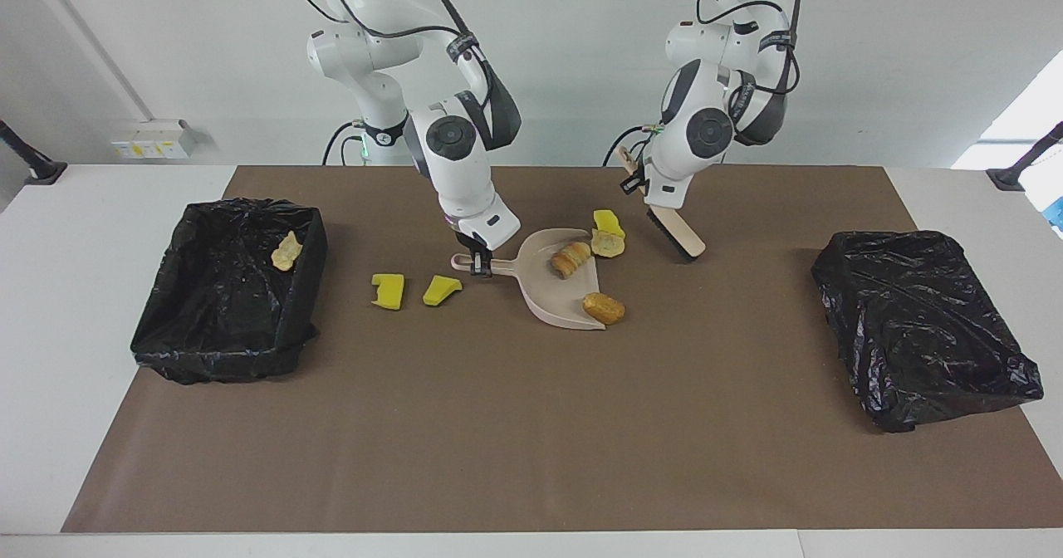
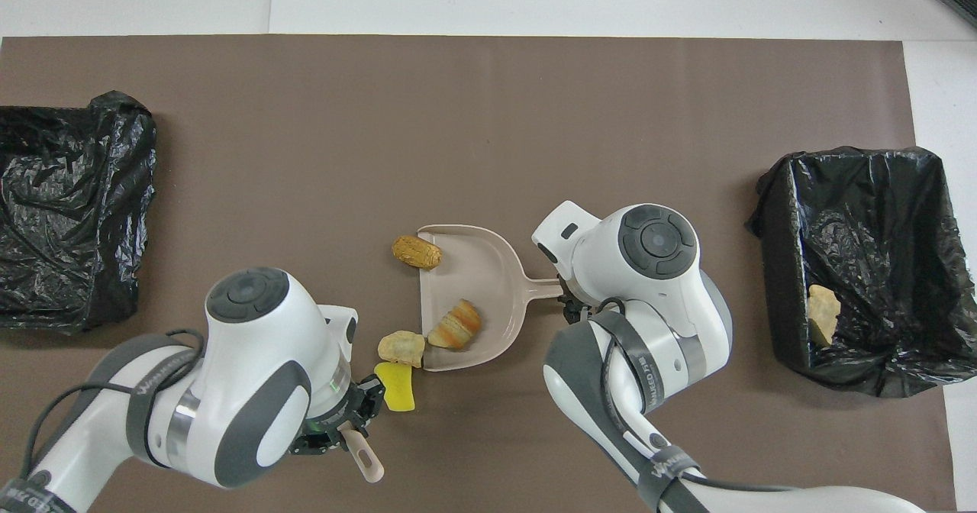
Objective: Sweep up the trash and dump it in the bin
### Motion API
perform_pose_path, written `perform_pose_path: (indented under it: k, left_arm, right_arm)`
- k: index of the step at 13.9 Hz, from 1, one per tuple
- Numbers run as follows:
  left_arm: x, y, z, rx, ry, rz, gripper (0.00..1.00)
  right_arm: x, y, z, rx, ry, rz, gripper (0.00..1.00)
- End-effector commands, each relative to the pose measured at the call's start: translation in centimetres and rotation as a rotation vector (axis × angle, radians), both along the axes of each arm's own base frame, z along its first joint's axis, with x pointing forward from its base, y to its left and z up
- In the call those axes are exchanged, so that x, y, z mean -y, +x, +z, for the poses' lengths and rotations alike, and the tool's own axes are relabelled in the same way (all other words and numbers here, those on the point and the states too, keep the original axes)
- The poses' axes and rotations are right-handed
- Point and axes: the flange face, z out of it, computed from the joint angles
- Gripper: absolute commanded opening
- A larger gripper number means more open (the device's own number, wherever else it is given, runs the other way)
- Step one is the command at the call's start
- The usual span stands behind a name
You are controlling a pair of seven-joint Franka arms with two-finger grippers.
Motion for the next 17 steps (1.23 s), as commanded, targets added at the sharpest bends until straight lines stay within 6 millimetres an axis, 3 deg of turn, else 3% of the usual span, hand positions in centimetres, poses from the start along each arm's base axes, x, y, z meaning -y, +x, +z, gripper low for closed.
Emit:
perform_pose_path:
  k: [1, 7, 10, 13, 17]
  left_arm:
    - [1.6, -2.8, -0.4, 0.085, -0.009, 0.045, 0.0]
    - [5.0, -2.6, -0.2, 0.186, -0.098, 0.036, 0.0]
    - [4.4, -3.4, -0.4, 0.097, -0.083, -0.034, 0.0]
    - [2.8, -2.0, 1.3, 0.051, -0.107, -0.074, 0.0]
    - [3.5, -4.5, 0.7, 0.049, -0.114, -0.102, 0.0]
  right_arm:
    - [1.7, -0.6, -0.8, -0.019, 0.01, 0.047, 0.0]
    - [1.4, -1.5, -1.1, -0.015, 0.009, 0.034, 0.0]
    - [1.1, -1.4, -1.0, -0.007, 0.011, 0.001, 0.0]
    - [1.3, -0.8, 0.0, 0.022, -0.074, 0.081, 0.0]
    - [1.9, -0.8, 2.6, 0.014, -0.156, 0.098, 0.0]
